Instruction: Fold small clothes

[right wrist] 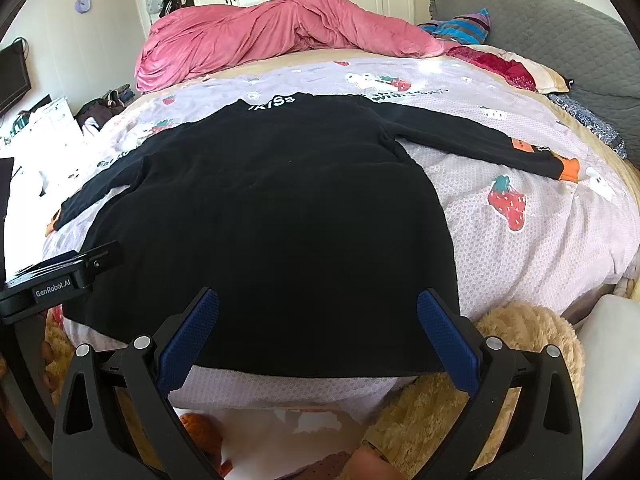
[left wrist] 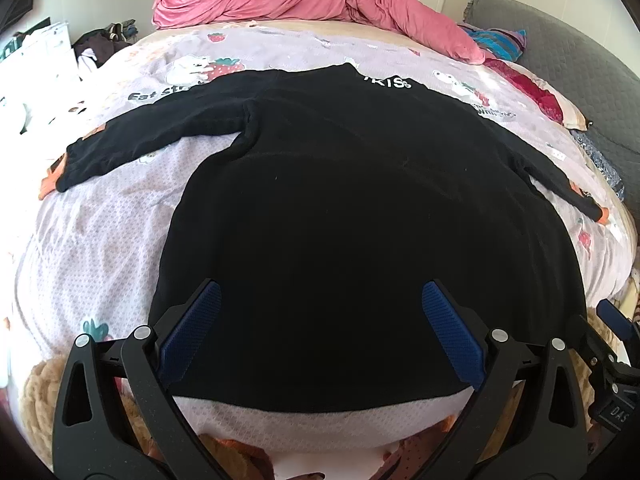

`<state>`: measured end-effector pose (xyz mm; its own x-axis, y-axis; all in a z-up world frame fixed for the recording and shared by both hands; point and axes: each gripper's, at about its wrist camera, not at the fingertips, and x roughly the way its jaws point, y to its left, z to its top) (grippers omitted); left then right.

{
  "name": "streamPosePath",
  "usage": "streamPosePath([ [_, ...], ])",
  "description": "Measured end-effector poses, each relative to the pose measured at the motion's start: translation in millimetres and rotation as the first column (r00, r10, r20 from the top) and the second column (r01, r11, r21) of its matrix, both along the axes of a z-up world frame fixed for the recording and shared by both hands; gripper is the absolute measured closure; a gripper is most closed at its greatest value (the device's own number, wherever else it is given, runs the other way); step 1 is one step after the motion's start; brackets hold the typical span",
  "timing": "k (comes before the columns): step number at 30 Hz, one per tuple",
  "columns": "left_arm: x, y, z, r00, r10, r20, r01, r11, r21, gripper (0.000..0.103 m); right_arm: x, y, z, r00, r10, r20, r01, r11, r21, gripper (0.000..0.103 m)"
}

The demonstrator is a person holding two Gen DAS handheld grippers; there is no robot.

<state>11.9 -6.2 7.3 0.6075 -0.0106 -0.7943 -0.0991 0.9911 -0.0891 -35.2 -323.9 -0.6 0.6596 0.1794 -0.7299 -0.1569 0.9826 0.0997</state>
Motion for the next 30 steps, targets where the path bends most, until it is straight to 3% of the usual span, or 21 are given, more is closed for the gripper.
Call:
streamPosePath([
  [17, 42.7, -1.8, 22.5, 1.0, -0.021, 0.021, 0.022, 1.0, -0.019, 0.008, 37.0, -2.3, 27.6, 0.999, -0.009, 0.032, 0.009, 1.0, 0.021, 0.004],
  [30, 84.4, -9.3, 46.4, 0.997, -0.061, 0.046, 0.062, 0.998, -0.022, 0.008, 90.8, -2.7, 52.1, 0.998, -0.052, 0.025, 0.051, 0.997, 0.053, 0.004],
])
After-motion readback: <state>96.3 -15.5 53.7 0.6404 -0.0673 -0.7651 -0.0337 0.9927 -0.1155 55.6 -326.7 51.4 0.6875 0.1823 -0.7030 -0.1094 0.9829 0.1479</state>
